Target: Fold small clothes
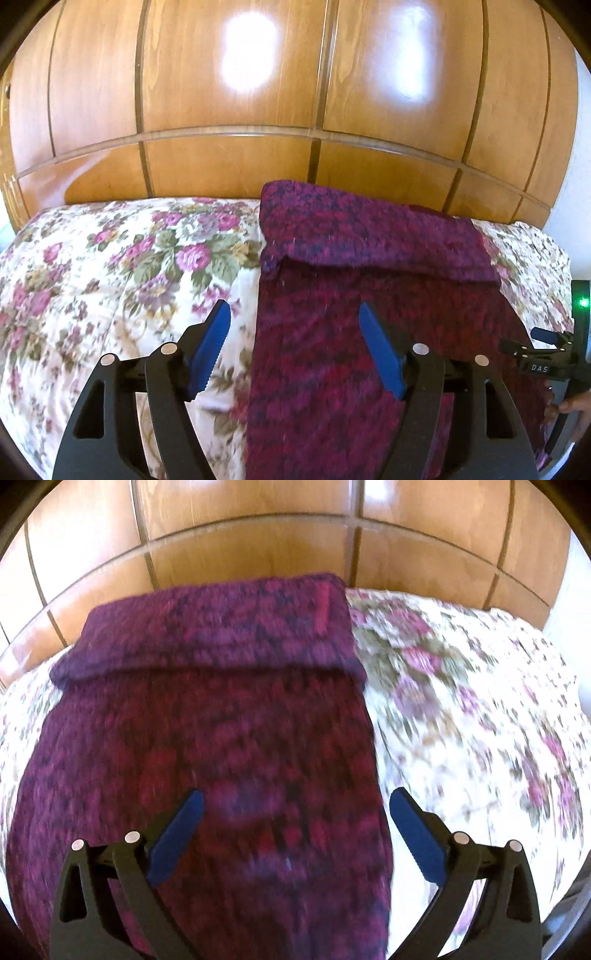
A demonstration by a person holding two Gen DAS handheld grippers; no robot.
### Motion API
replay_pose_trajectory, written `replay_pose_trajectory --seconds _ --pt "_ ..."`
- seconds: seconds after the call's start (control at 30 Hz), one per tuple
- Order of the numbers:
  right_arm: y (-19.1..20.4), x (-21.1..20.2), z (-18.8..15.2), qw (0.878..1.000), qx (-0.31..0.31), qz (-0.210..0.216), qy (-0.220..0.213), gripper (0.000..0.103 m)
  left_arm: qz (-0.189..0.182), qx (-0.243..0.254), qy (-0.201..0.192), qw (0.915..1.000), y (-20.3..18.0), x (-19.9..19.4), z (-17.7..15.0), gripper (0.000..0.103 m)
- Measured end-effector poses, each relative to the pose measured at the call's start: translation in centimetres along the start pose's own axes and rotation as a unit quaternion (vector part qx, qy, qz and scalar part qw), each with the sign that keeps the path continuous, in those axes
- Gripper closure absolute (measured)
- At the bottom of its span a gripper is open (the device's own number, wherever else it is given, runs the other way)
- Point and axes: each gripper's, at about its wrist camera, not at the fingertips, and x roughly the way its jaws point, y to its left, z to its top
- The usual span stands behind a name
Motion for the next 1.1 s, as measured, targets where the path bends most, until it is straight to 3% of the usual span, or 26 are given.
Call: replay_pose_trajectory --seconds 0.17,0.33,0.57,0.67,0.7,0.77,0.8,0.83,0.9,0.93,0.97,1.1 --pt "-1.6 -1.0 -2.5 0.999 0.025 0.010 0.018 0.003 -0.001 -0.003 0.022 0.9998 0.5 -0.4 -2.2 0.032" --pt "-2.6 -2.2 -5.1 0.997 0.046 0.049 0.036 0.003 -0.012 -0.008 0.063 0.9979 1.5 -0.6 -5.1 0.032" --pt "-3.1 -4.9 -9.4 0.992 0.049 0.098 0.065 0.002 -0.078 -0.020 0.119 0.9896 3.2 -2.6 -9.5 0.042" --pt "-2.8 -6.0 -11.4 0.988 0.045 0.124 0.085 0.003 -0.119 -0.021 0.155 0.9805 3.4 -3.3 -11.5 0.042" --pt "-2.6 -6.3 -12.0 0.986 0.039 0.132 0.091 0.005 -0.134 -0.021 0.166 0.9767 3.4 -3.5 -12.3 0.047" --pt "-2.1 -6.7 -13.0 0.984 0.029 0.141 0.105 0.021 -0.156 -0.022 0.188 0.9696 3.3 -3.6 -13.4 0.054" --pt "-1.9 -6.9 -13.3 0.984 0.025 0.142 0.108 0.024 -0.160 -0.024 0.186 0.9691 3.3 -3.8 -13.9 0.062" --pt "-1.8 -7.1 -13.4 0.982 0.021 0.149 0.110 0.035 -0.168 -0.031 0.186 0.9674 3.4 -3.9 -14.0 0.073" --pt "-1.5 -7.7 -13.0 0.981 0.014 0.159 0.114 0.051 -0.183 -0.051 0.187 0.9638 3.9 -4.1 -13.6 0.084" --pt "-1.5 -8.1 -12.6 0.979 0.013 0.169 0.112 0.067 -0.196 -0.064 0.184 0.9610 4.2 -4.3 -13.2 0.086" --pt "-1.5 -8.7 -12.1 0.978 0.015 0.179 0.104 0.072 -0.212 -0.077 0.176 0.9582 4.6 -4.7 -12.7 0.086" --pt "-1.3 -11.4 -9.2 0.974 0.022 0.219 0.049 0.075 -0.260 -0.104 0.149 0.9485 5.4 -5.8 -10.0 0.088"
